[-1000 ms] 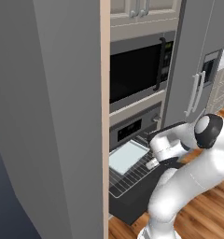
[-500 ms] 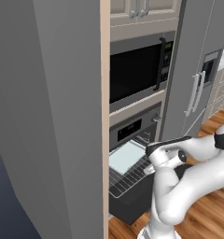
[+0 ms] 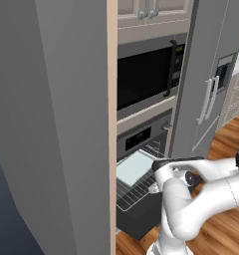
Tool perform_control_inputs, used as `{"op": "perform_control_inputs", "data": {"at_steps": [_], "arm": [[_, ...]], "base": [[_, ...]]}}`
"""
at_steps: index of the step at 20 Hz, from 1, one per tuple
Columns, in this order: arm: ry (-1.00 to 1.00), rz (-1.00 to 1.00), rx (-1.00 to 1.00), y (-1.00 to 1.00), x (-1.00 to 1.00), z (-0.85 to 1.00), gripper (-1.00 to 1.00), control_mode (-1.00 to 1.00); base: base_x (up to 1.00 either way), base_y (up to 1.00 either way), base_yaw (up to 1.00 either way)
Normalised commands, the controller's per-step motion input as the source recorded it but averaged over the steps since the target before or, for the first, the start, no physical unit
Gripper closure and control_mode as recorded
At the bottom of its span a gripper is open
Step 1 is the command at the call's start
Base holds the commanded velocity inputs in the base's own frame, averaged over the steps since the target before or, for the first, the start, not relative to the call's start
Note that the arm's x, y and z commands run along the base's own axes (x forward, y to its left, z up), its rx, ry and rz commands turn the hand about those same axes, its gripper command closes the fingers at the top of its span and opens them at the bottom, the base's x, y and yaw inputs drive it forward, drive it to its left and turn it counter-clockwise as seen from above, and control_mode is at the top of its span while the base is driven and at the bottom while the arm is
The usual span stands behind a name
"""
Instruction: Take the baked cake out of the oven and place it on the plate for cooling. Then close the oven door.
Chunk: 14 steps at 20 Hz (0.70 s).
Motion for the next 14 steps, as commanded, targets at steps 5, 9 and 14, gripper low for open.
{"op": "perform_control_inputs", "data": {"at_steps": [5,9,14], "arm": [[0.01,0.00,0.00,0.00,0.00,0.00,-1.00,-1.00],[0.05,0.00,0.00,0.00,0.06,0.00,-1.00,-1.00],[0.01,0.00,0.00,0.00,0.19,0.00,-1.00,-1.00]], "base": [[0.00,0.00,0.00],[0.00,0.00,0.00],[0.00,0.00,0.00]]}}
